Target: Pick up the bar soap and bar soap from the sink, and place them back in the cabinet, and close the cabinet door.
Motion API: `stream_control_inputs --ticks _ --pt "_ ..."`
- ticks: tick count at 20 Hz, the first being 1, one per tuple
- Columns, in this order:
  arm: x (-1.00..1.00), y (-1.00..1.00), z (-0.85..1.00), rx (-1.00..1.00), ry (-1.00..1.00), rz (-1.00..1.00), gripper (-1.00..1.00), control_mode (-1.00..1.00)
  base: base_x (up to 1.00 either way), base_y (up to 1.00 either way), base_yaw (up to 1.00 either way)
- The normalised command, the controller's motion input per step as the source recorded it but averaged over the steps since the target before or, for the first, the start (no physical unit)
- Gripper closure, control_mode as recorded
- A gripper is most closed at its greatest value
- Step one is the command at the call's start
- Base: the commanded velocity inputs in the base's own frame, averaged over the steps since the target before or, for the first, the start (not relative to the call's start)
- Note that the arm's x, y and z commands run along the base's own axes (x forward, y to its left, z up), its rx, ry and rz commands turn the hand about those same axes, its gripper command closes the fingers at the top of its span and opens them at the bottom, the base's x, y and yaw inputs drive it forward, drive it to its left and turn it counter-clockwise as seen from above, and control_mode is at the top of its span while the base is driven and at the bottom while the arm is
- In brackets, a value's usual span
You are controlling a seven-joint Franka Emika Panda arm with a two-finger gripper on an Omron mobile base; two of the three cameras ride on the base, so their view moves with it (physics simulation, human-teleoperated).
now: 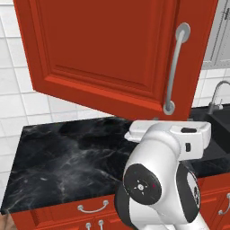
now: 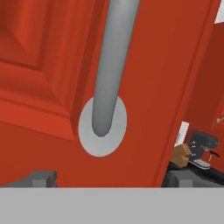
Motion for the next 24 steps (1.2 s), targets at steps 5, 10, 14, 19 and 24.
stream_control_inputs --ticks 5,10,14,19,24 --pt "0.6 0.0 0.0 0.0 0.0 0.01 -1.0 -1.0 0.0 0.0 0.0" --pt "0.6 0.0 0.0 0.0 0.0 0.0 -1.0 -1.0 0.0 0.0 0.0" --pt "0.57 0.0 0.0 0.0 -0.01 0.0 -1.0 -1.0 0.0 0.0 0.0" --pt "0.49 0.0 0.0 0.0 -0.03 0.0 -1.0 -1.0 0.0 0.0 0.0" --pt "0.5 0.0 0.0 0.0 -0.03 0.0 -1.0 -1.0 0.0 0.0 0.0"
